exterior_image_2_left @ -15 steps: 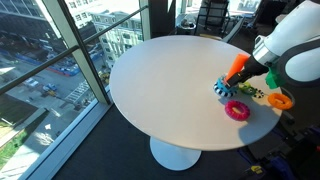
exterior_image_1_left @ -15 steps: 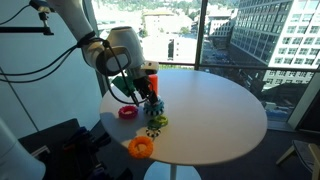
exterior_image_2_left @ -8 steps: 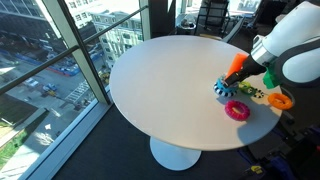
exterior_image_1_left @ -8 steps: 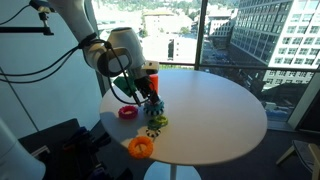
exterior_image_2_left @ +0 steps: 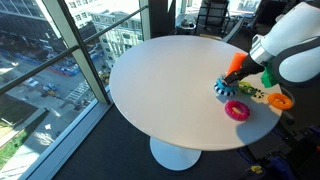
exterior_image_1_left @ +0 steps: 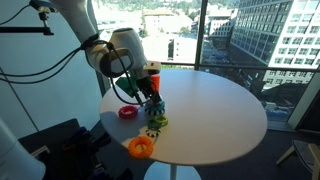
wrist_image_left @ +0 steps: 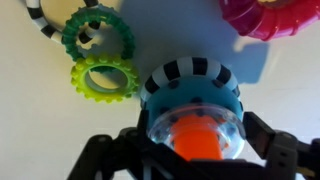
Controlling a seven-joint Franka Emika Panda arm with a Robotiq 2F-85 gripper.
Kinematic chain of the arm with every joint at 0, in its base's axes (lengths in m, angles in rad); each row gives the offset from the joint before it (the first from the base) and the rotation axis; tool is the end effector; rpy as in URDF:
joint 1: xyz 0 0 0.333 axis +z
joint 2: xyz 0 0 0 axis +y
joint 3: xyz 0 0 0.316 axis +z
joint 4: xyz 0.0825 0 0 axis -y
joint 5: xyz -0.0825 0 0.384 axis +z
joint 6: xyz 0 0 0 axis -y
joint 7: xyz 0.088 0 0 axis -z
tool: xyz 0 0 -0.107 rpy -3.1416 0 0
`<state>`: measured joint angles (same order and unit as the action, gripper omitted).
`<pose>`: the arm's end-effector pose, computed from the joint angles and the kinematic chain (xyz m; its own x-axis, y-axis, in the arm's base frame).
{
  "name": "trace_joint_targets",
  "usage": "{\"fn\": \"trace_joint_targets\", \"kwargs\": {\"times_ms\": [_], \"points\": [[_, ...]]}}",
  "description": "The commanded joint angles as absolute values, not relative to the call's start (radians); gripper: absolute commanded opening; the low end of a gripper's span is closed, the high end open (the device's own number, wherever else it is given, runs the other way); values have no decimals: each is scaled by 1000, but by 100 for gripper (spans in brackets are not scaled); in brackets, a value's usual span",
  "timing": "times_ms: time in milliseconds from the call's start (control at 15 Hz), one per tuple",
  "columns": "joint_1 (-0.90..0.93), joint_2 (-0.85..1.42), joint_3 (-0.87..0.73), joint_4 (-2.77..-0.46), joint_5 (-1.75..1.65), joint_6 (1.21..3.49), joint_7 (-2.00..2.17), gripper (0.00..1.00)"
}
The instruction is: Remove the circular object from the orange object
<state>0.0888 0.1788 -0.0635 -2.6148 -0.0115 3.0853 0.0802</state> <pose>0.4608 0.0118 0.2194 0.9568 -0.0403 0.2880 -0.0397 -0.9992 -0.0079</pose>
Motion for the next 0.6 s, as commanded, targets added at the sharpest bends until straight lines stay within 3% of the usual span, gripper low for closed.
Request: {"fn": "trace_joint_targets", "kwargs": {"times_ms": [0, 533], "points": [[113, 168, -91, -2609, -30, 3087, 101, 67], [116, 54, -102, -2641, -22, 3035, 93, 67]]}}
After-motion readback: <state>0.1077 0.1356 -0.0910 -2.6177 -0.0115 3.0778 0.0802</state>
